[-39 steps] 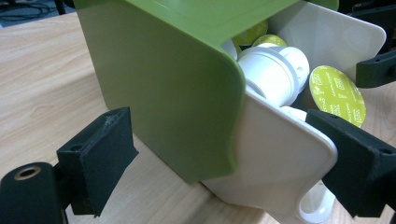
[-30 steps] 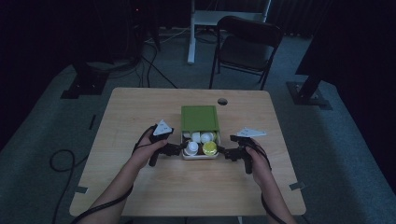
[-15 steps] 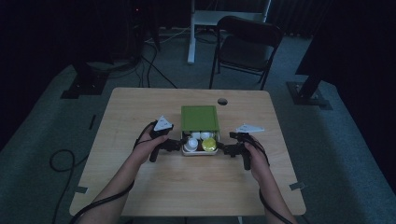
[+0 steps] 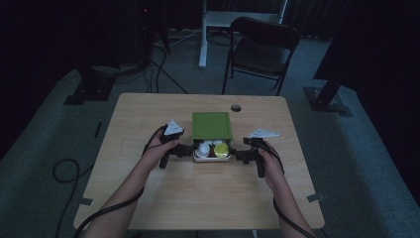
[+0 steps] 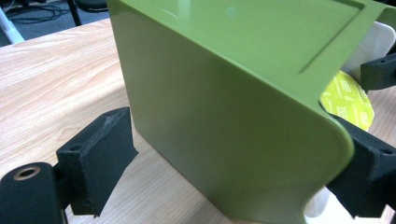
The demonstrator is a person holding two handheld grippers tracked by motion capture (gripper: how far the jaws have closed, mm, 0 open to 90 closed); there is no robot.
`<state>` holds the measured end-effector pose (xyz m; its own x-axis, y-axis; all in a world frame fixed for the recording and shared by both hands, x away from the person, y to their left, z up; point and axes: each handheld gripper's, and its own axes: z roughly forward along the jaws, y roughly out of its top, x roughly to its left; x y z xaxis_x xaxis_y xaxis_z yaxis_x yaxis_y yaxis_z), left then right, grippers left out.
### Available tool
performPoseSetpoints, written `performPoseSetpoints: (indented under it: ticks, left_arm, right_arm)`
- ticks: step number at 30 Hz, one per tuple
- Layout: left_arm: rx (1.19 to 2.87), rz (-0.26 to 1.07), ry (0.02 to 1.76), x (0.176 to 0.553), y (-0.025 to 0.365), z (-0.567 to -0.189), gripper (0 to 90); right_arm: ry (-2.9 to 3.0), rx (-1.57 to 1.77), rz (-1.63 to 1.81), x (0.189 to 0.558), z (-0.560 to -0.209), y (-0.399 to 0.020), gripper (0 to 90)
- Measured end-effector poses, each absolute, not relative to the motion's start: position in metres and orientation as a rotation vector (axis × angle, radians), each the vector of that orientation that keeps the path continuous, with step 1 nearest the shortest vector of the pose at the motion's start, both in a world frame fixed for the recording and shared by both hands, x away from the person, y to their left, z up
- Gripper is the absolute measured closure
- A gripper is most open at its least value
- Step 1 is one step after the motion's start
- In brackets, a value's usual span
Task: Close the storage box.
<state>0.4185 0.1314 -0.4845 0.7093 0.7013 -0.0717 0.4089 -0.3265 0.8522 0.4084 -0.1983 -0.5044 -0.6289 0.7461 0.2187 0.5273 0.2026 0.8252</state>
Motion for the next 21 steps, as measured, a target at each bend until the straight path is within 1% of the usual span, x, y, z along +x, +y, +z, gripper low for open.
performPoseSetpoints:
  ticks: [17,21]
  left_arm:
    - [1.956,0.424,0.878,0.4182,0.128,-0.4854,9.6]
    - [1.943,0.417,0.88,0.4172,0.1279,-0.4863,11.2]
  right_arm:
    - [2.21,1.254,1.398,0.4076,-0.5063,-0.1957,10.7]
    - [2.188,1.288,1.396,0.4054,-0.5063,-0.1944,10.7]
